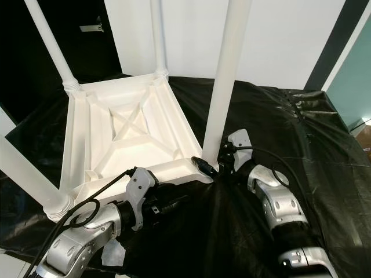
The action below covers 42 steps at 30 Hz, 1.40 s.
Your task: Building children table
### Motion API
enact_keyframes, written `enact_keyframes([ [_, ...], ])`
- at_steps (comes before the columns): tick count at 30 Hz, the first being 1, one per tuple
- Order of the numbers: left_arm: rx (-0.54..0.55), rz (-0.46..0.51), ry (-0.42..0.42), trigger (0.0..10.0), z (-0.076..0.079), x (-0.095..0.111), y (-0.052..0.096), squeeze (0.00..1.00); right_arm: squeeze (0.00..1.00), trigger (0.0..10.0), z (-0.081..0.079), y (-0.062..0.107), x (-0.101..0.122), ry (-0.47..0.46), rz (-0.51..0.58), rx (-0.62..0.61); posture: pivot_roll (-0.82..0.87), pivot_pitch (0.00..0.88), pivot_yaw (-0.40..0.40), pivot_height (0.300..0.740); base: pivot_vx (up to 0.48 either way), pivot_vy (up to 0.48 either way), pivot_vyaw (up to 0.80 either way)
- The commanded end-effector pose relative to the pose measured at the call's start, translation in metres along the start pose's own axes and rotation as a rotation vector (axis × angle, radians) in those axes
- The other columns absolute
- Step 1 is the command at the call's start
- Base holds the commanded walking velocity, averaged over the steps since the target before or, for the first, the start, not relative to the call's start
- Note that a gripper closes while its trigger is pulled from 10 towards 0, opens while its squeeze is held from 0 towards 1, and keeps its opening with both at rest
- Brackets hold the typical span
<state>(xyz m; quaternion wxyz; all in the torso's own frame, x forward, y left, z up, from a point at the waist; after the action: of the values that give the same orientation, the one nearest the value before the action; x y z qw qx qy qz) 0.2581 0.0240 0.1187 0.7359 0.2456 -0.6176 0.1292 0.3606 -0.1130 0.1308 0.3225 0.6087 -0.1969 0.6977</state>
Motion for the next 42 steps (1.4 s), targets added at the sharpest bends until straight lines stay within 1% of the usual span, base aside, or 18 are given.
enact_keyframes([
  [1, 0.008, -0.005, -0.011, 10.0, -0.003, -0.001, 0.000, 0.00, 0.00, 10.0, 0.000, -0.005, -0.004, 0.031, -0.036, 0.060, 0.02, 0.000, -0.054, 0.740, 0.000, 0.000, 0.00],
  [5, 0.012, -0.005, -0.013, 10.0, -0.003, -0.001, 0.001, 0.00, 0.00, 10.0, -0.004, -0.011, -0.006, 0.060, -0.050, 0.116, 0.03, 0.000, -0.059, 0.740, 0.000, 0.000, 0.00],
  [6, 0.014, -0.004, -0.012, 10.0, -0.003, -0.001, 0.001, 0.00, 0.00, 5.0, -0.007, -0.013, -0.007, 0.070, -0.050, 0.134, 0.03, 0.000, -0.060, 0.740, 0.000, 0.000, 0.00],
  [7, 0.015, -0.002, -0.011, 10.0, -0.003, -0.001, 0.001, 0.00, 0.00, 1.2, -0.008, -0.014, -0.007, 0.063, -0.049, 0.140, 0.03, 0.000, -0.063, 0.740, 0.000, 0.000, 0.00],
  [8, 0.015, -0.001, -0.010, 10.0, -0.002, 0.000, 0.001, 0.00, 0.00, 1.2, -0.008, -0.015, -0.007, 0.057, -0.047, 0.145, 0.03, 0.000, -0.063, 0.740, 0.000, 0.000, 0.00],
  [9, 0.016, 0.000, -0.010, 10.0, -0.002, 0.000, 0.001, 0.00, 0.00, 0.0, -0.009, -0.015, -0.007, 0.052, -0.043, 0.150, 0.04, 0.000, -0.065, 0.740, 0.000, 0.000, 0.00],
  [19, 0.010, -0.011, -0.004, 10.0, -0.001, -0.004, 0.002, 0.00, 0.00, 0.0, -0.006, -0.006, -0.019, 0.025, -0.064, 0.110, 0.02, 0.000, -0.054, 0.740, 0.000, 0.000, 0.00],
  [20, 0.008, -0.013, -0.004, 10.0, -0.002, -0.004, 0.002, 0.00, 0.00, 10.0, -0.003, -0.004, -0.024, 0.014, -0.082, 0.049, 0.01, 0.000, -0.048, 0.740, 0.000, 0.000, 0.00],
  [22, 0.008, -0.013, -0.004, 10.0, -0.002, -0.004, 0.002, 0.00, 0.00, 10.0, -0.003, -0.004, -0.024, 0.014, -0.082, 0.049, 0.01, 0.000, -0.048, 0.740, 0.000, 0.000, 0.00],
  [23, 0.007, -0.015, -0.004, 10.0, -0.001, -0.005, 0.002, 0.00, 0.00, 10.0, 0.000, -0.003, -0.030, 0.017, -0.108, -0.015, 0.01, 0.000, -0.044, 0.740, 0.000, 0.000, 0.00],
  [24, 0.007, -0.015, -0.004, 10.0, -0.001, -0.005, 0.002, 0.00, 0.00, 10.0, 0.000, -0.003, -0.030, 0.017, -0.108, -0.015, 0.01, 0.000, -0.044, 0.740, 0.000, 0.000, 0.00],
  [26, -0.001, -0.017, -0.002, 10.0, 0.000, -0.005, 0.001, 0.00, 0.00, 10.0, 0.003, -0.003, -0.034, -0.015, -0.115, -0.146, 0.00, 0.000, -0.040, 0.740, 0.000, 0.000, 0.00],
  [29, -0.005, -0.018, -0.002, 10.0, 0.001, -0.005, 0.001, 0.00, 0.00, 10.0, 0.004, -0.003, -0.036, -0.041, -0.123, -0.216, 0.00, 0.000, -0.039, 0.740, 0.000, 0.000, 0.00],
  [32, -0.013, -0.021, -0.004, 10.0, 0.001, -0.005, 0.000, 0.00, 0.00, 10.0, 0.006, -0.003, -0.041, -0.112, -0.139, -0.403, 0.00, 0.000, -0.036, 0.740, 0.000, 0.000, 0.00],
  [37, -0.017, -0.023, -0.005, 10.0, 0.002, -0.006, 0.000, 0.00, 0.00, 10.0, 0.005, -0.002, -0.044, -0.121, -0.156, -0.507, -0.01, 0.000, -0.035, 0.740, 0.000, 0.000, 0.00],
  [39, -0.023, -0.025, -0.006, 10.0, 0.002, -0.006, 0.001, 0.00, 0.00, 10.0, 0.007, 0.003, -0.048, -0.156, -0.174, -0.669, -0.01, 0.000, -0.036, 0.740, 0.000, 0.000, 0.00],
  [40, -0.023, -0.025, -0.006, 10.0, 0.002, -0.006, 0.001, 0.00, 0.00, 10.0, 0.007, 0.003, -0.048, -0.156, -0.174, -0.669, -0.01, 0.000, -0.036, 0.740, 0.000, 0.000, 0.00],
  [42, -0.028, -0.027, -0.006, 10.0, 0.003, -0.006, 0.001, 0.00, 0.00, 10.0, -0.001, 0.003, -0.050, -0.220, -0.181, -0.797, 0.00, 0.000, -0.037, 0.740, 0.000, 0.000, 0.00],
])
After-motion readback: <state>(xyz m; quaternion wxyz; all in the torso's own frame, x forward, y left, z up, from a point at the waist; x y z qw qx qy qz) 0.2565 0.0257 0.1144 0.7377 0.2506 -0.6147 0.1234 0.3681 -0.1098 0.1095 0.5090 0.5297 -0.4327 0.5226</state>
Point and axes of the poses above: a point about 5 cm out from each wrist's last joint towards the gripper, its own y axis pointing back from the gripper into the wrist, its own x axis along the axis of the wrist's last joint, z = x × y, the point moved 6 cm from there along -y, pointing out of the wrist towards the gripper, and after that the axes turned 3 degrees about y, right-handed, at the moved point
